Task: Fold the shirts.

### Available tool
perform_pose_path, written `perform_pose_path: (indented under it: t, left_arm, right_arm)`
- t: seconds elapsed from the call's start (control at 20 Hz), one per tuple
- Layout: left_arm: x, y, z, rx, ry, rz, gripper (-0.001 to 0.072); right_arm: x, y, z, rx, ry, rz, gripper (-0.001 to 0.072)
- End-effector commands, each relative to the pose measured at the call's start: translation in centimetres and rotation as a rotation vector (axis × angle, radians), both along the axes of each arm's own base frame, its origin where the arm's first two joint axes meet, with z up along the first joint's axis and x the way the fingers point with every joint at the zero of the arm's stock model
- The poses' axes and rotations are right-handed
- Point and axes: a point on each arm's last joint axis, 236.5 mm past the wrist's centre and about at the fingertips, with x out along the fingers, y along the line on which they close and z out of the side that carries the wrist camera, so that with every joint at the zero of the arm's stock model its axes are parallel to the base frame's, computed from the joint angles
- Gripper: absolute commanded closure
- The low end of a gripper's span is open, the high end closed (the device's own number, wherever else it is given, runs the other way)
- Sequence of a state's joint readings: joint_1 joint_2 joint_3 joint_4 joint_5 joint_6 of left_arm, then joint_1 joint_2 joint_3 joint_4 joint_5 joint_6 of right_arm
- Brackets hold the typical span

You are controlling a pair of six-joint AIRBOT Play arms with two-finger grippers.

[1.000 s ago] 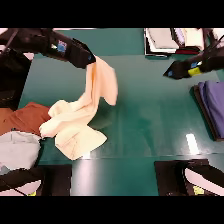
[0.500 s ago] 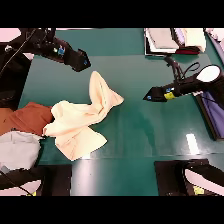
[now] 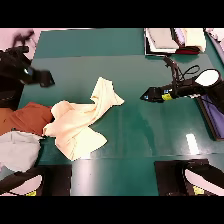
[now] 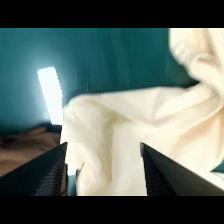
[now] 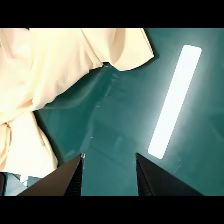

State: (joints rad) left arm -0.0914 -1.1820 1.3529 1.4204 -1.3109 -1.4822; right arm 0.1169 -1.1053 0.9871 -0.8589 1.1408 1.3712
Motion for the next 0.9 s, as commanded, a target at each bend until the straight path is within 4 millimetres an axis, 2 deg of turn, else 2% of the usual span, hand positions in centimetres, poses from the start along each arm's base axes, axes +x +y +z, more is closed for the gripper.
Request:
perform_pose_path:
  t: [0.0,0.1,0.2,0.3,0.45,0.6,0.65,0.75,0.8,0.85]
  left_arm:
    - [-2.3,0.2,-10.1,-0.1,0.19,0.095,0.0144]
    - [-3.1,-2.7,-13.6,-0.227,0.291,0.092,0.0144]
    - [-3.0,-4.4,-15.1,-0.307,0.349,0.097,0.0144]
    - [-3.0,-5.7,-16.0,-0.315,0.364,0.082,0.0144]
    - [-3.2,-8.5,-17.1,-0.287,0.355,0.008,0.0144]
    - [-2.1,-10.3,-17.0,-0.289,0.291,0.001,0.0146]
    - [-2.0,-10.7,-16.9,-0.297,0.284,0.0,0.0192]
    - [-1.4,-11.5,-16.3,-0.341,0.267,0.011,0.0629]
    - [-0.9,-12.2,-15.4,-0.368,0.247,-0.003,0.0685]
    - [-0.2,-13.2,-14.0,-0.41,0.223,-0.019,0.0685]
  right_arm:
    - [0.1,0.1,0.3,0.005,-0.011,-0.004,0.0325]
    - [0.0,0.1,0.3,0.004,-0.009,-0.002,0.0325]
    - [0.0,0.1,0.2,0.005,-0.008,-0.002,0.0325]
    - [0.0,0.1,0.3,0.005,-0.009,-0.003,0.0325]
    - [0.0,0.1,0.3,0.005,-0.009,-0.003,0.0325]
    - [0.0,0.1,0.3,0.005,-0.007,-0.002,0.0325]
    - [0.0,0.1,0.3,0.005,-0.007,-0.001,0.0325]
    - [-0.2,0.1,0.2,0.005,-0.002,0.003,0.0328]
    - [-0.2,0.1,0.5,0.004,-0.01,0.003,0.0336]
    - [0.1,-0.3,1.3,0.006,-0.043,-0.016,0.0354]
